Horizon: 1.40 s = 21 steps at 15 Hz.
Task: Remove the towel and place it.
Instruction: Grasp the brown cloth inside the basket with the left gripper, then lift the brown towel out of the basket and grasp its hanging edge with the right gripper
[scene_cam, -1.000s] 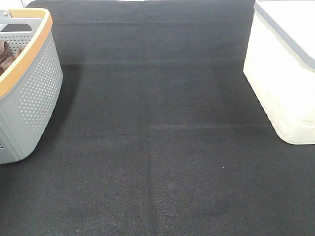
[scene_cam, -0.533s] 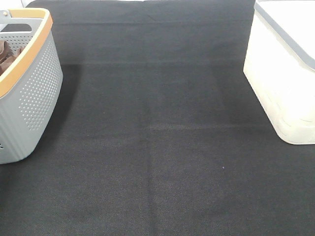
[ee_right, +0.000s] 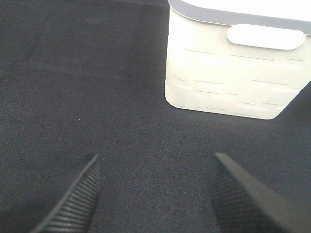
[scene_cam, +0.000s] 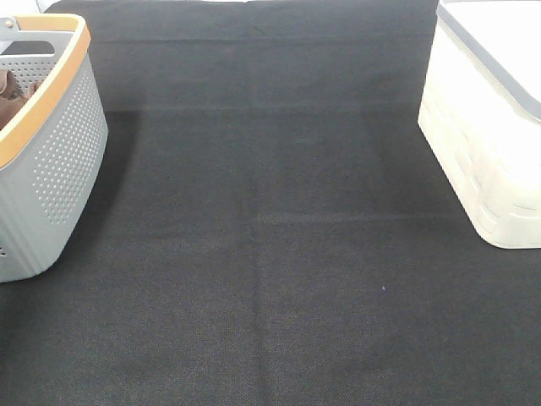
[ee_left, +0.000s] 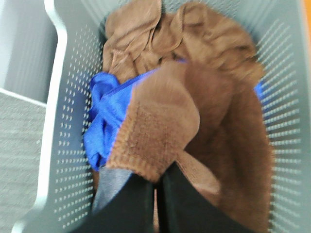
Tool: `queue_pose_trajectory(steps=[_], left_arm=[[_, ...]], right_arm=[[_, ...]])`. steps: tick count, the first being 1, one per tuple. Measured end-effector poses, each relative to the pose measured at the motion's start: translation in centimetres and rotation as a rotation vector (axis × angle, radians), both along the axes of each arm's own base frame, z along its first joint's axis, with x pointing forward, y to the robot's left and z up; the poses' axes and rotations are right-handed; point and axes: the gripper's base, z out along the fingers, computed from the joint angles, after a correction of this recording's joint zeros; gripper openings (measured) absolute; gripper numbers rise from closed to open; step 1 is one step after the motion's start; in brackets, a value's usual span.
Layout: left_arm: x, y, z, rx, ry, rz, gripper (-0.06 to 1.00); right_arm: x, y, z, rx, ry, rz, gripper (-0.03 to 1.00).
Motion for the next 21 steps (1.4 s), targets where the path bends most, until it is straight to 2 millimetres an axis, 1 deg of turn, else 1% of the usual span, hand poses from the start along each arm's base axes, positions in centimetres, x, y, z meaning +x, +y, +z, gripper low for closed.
queue_pose_trajectory(steps=[1,6,7,8,9,10,12,15,18,19,21], left_arm=[[-0.8,-0.3,1.4,-0.02,-0.051,-0.01,0.0],[-3.9,-1.5,7.1,-0.112,-0.331,-0.04,0.0],[-4.5,-1.9,8.1,-0.148,-0.388,-0.053,0.0],[-4.5,-1.9,8.1,-0.148,-0.388,-0.053,0.0],[-5.4,-2.5,9.7,-0.19,-0.479,-0.087,0.0],[-5.8,-2.8,10.6,-0.211,-0.544,-0.11,0.0],[-6.1,-3.3,12.1,-0.271,-0.66,-0.143,0.0],[-6.0,-4.5,13.5,-0.405,-0.801,-0.191,0.0],[-6.2,-7.4,14.6,-0.508,-0.892,-0.296,0.0],[-6.3,-8.4,14.9,-0.525,-0.911,-0.331,0.0],[-6.7,-10.6,15.3,-0.541,-0.949,-0.391,0.0]], right_arm=[[0.0,0.0,0.0,0.0,0.0,0.0,0.62],[0.0,0.0,0.0,0.0,0.0,0.0,0.62],[0.0,0.0,0.0,0.0,0.0,0.0,0.62],[0.0,0.0,0.0,0.0,0.0,0.0,0.62],[0.0,0.0,0.0,0.0,0.0,0.0,0.62],[0.0,0.0,0.0,0.0,0.0,0.0,0.62],[0.0,0.0,0.0,0.001,0.0,0.001,0.62],[0.0,0.3,0.0,0.026,0.001,0.018,0.62],[0.1,1.3,0.3,0.128,-0.003,0.083,0.62],[0.5,1.5,0.5,0.154,0.003,0.095,0.62],[2.1,2.0,1.4,0.203,0.004,0.133,0.62]])
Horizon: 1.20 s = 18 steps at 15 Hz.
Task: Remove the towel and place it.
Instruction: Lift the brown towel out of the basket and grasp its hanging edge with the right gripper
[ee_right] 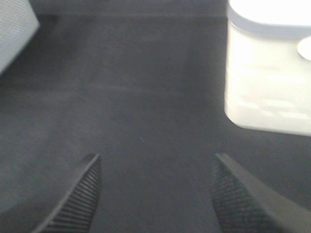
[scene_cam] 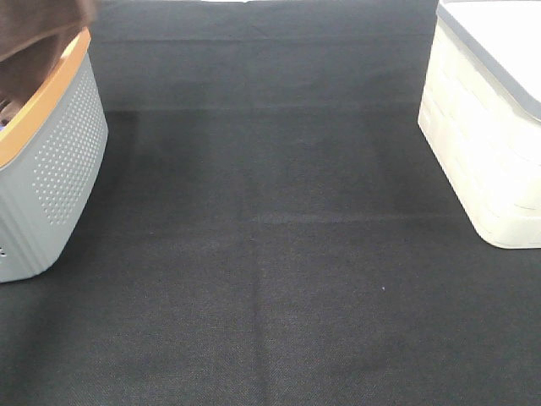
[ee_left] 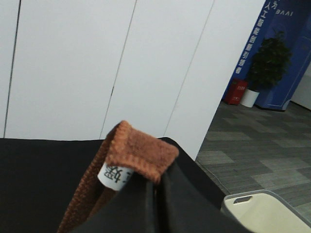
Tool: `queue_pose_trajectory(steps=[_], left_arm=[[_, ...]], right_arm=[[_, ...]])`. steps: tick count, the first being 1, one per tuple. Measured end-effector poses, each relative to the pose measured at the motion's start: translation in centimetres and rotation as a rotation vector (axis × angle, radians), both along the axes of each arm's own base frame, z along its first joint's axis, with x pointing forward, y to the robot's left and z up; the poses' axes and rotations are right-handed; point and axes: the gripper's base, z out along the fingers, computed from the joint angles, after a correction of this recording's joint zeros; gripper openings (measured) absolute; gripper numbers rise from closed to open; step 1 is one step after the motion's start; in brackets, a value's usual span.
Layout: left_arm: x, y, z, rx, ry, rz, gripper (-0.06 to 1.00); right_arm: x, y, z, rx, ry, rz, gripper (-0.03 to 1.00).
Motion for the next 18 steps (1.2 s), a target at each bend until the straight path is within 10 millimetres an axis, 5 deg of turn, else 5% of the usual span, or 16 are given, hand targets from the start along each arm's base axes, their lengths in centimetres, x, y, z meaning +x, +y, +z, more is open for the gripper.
queue_pose_trajectory(steps=[7,8,12,18], left_arm=[[-1.0,-6.2,-0.5,0.018,-0.018,-0.172,0.0],[-1.0,-6.2,-0.5,0.018,-0.018,-0.172,0.0],[-0.7,-10.0,-2.2,0.056,0.023,-0.273,0.0],[-1.8,-14.4,-3.2,0.075,0.007,-0.363,0.0]], right_arm=[[10.2,2.8,2.7,0.086,-0.185,0.313,0.62],[10.2,2.8,2.7,0.086,-0.185,0.313,0.62],[15.6,3.7,3.2,0.074,-0.208,0.407,0.62],[20.7,9.8,3.1,-0.035,-0.221,0.599,0.62]])
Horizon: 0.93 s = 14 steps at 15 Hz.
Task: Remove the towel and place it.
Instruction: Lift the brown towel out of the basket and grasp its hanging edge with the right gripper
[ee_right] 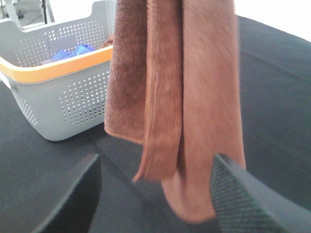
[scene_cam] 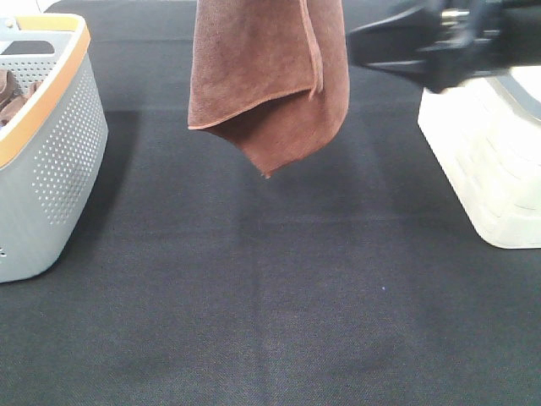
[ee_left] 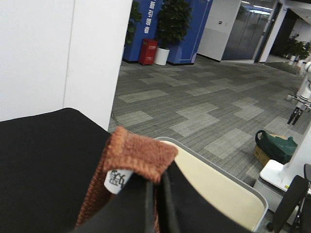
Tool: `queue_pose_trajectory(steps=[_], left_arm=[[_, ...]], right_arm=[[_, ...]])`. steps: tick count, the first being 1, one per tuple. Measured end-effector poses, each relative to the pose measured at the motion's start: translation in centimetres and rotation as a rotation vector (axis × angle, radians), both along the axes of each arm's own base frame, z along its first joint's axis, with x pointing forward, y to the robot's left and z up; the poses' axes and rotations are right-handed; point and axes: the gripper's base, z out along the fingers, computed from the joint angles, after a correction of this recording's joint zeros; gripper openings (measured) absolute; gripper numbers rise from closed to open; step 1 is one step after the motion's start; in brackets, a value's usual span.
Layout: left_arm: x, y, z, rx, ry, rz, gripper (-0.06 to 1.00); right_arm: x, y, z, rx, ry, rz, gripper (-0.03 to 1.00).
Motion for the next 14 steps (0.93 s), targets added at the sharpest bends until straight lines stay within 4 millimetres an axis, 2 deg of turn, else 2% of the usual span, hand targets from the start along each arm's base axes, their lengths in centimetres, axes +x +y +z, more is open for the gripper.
queue_pose_trajectory(steps=[4,8,14], left_arm=[[-0.2,-0.3,0.0,-0.002,-0.007,-0.004,0.0],[-0.1,-0.3,0.0,-0.002,-0.007,-0.003,0.0],[0.3,-1.3,-0.9,0.013,0.015,-0.019,0.0]], right_arm=[[1.2,2.3,-0.4,-0.024,0.005,0.05,0.62],[1.8,2.5,-1.1,-0.036,0.027,0.046,0.56],[1.7,2.8,-1.4,-0.025,0.053,0.084,0.55]])
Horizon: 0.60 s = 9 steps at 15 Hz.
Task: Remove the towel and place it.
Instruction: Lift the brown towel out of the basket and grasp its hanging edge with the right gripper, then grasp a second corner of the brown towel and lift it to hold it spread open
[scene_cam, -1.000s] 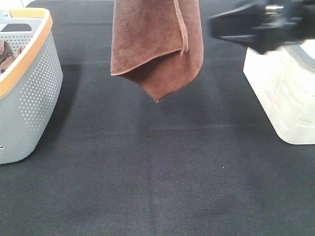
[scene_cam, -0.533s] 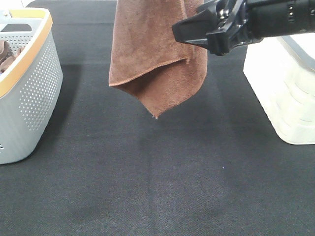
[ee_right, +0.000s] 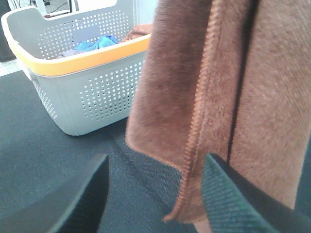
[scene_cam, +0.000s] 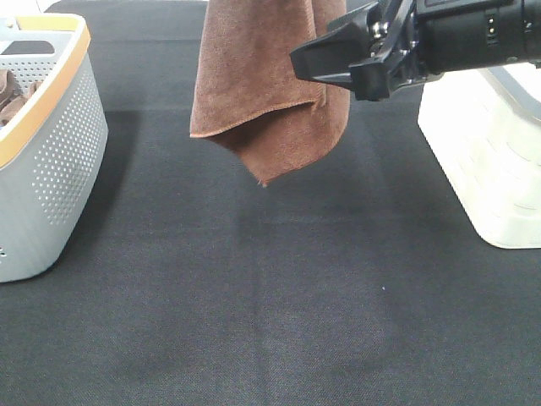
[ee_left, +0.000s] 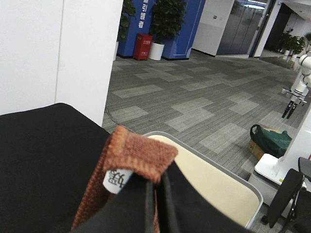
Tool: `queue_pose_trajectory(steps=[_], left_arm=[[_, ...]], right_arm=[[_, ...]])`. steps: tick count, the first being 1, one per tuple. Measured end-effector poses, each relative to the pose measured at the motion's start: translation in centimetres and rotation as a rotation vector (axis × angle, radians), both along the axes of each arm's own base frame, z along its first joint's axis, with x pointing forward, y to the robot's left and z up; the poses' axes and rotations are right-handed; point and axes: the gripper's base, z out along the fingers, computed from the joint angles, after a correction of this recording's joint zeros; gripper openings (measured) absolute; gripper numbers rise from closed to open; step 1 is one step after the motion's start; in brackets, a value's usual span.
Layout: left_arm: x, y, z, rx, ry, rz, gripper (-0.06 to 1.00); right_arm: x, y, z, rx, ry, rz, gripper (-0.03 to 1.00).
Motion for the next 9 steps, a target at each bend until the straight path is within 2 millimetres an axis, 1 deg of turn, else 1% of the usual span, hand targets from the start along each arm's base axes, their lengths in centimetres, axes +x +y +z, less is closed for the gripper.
queue_pose_trajectory(steps=[3,6,9], left_arm=[[-0.1,-0.3,-0.1,0.0,0.0,-0.007,0.0],[0.0,-0.3,-0.1,-0.001,0.003,-0.007,0.0],[-0.1,-0.3,-0.1,-0.006,0.007,-0.008,0.0]], right_arm=[[0.7,0.3,-1.0,0.006,0.046,-0.01,0.55],[0.9,0.2,-1.0,-0.001,0.03,-0.031,0.54],[1.5,-0.3,-1.0,-0.026,-0.002,-0.103,0.54]])
